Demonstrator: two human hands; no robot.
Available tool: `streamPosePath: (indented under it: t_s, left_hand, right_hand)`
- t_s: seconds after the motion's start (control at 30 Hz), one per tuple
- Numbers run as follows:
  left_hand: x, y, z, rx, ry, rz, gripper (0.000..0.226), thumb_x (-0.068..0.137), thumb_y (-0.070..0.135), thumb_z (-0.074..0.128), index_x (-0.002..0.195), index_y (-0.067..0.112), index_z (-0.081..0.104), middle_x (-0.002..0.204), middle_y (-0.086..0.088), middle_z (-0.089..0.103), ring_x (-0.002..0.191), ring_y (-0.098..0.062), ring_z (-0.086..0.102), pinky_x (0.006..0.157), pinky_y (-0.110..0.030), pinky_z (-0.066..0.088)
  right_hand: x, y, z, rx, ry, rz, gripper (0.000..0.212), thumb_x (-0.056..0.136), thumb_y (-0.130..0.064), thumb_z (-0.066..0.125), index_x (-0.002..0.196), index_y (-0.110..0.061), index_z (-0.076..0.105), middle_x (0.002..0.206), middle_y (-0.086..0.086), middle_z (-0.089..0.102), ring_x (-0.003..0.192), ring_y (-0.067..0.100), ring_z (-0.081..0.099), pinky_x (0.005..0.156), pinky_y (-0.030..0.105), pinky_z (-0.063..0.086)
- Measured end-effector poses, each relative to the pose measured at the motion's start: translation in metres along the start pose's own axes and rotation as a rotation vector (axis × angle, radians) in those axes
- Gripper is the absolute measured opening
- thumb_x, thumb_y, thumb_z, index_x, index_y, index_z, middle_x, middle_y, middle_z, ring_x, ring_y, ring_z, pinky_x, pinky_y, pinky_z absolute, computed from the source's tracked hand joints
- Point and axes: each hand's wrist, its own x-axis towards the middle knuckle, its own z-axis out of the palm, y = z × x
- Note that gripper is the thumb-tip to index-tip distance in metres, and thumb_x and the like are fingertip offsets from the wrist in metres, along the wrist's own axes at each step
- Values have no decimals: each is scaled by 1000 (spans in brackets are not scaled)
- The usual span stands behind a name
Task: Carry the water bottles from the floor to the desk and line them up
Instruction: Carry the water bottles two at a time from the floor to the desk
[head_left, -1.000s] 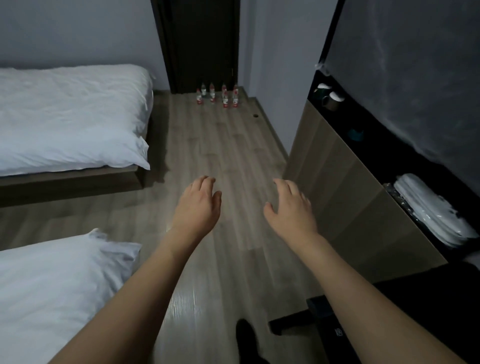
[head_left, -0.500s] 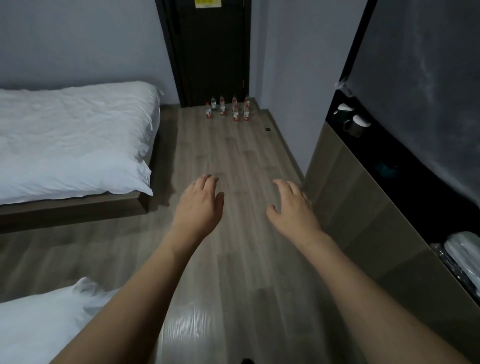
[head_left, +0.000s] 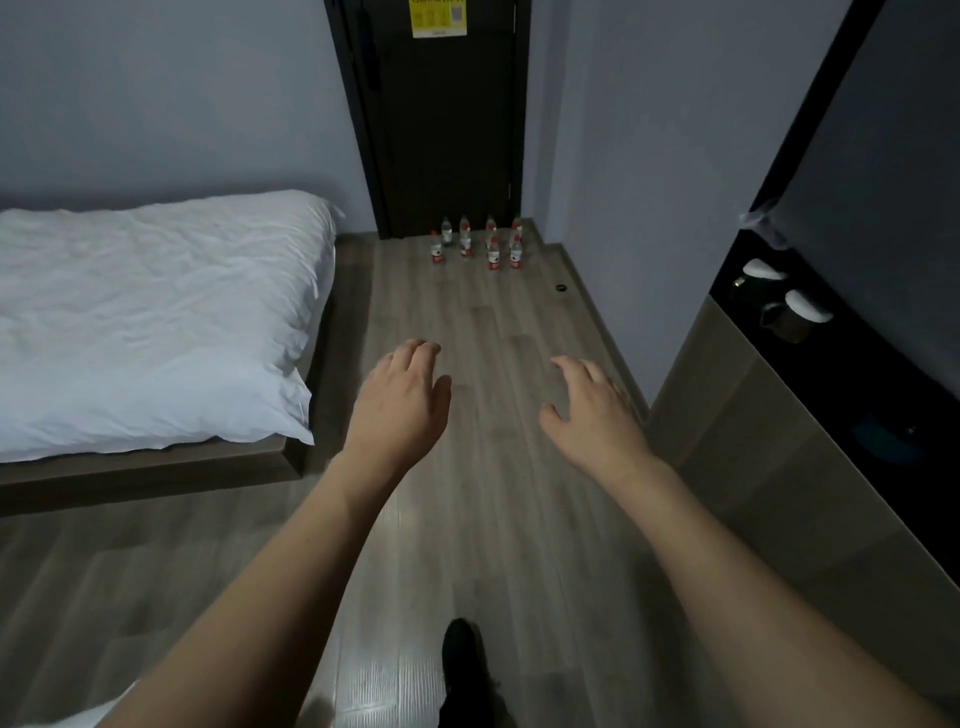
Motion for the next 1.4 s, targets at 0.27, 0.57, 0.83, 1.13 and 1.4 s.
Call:
streamPosePath:
  t_s: [0.27,0.57,0.83,1.13,1.4]
  left_hand:
    - [143,-65,10,-25,20,7,42,98,26,50,134,4,51,136,-14,53,121,-32,52,103,-44,42]
    - [264,-97,34,-37,-22,8,44,99,30,46,137,8,48,140,-10,50,125,-28,49,105,-42,41]
    - [384,-122,79,0,-49,-11,44,100,31,45,139,10,46,142,-9,49,125,-28,49,105,-42,41]
    - [549,-132,94,33,20,-6,43,99,31,46,137,9,49,139,-12,51,124,-29,51,104,-43,43]
    - [649,-145,124,-1,-4,-25,45,100,32,45,139,11,46,140,-10,50,123,-28,51,102,-45,44]
  right_hand:
    - [145,-34,5,-61,-5,-20,60,92,-29,53,147,-17,33,146,6,40,131,26,41,110,41,32]
    - [268,-38,13,-90,-25,1,58,92,-28,52,146,-17,33,146,6,41,131,25,41,109,40,32]
    - [402,-14,36,-79,-66,-6,60,90,-30,54,145,-18,35,143,7,44,128,29,44,107,40,35]
    - [570,7,19,-35,-40,-71,60,91,-32,52,146,-19,33,141,7,44,126,26,46,107,43,36]
    - [669,24,22,-59,-55,-62,58,90,-31,52,144,-20,36,142,6,45,127,27,45,106,38,34]
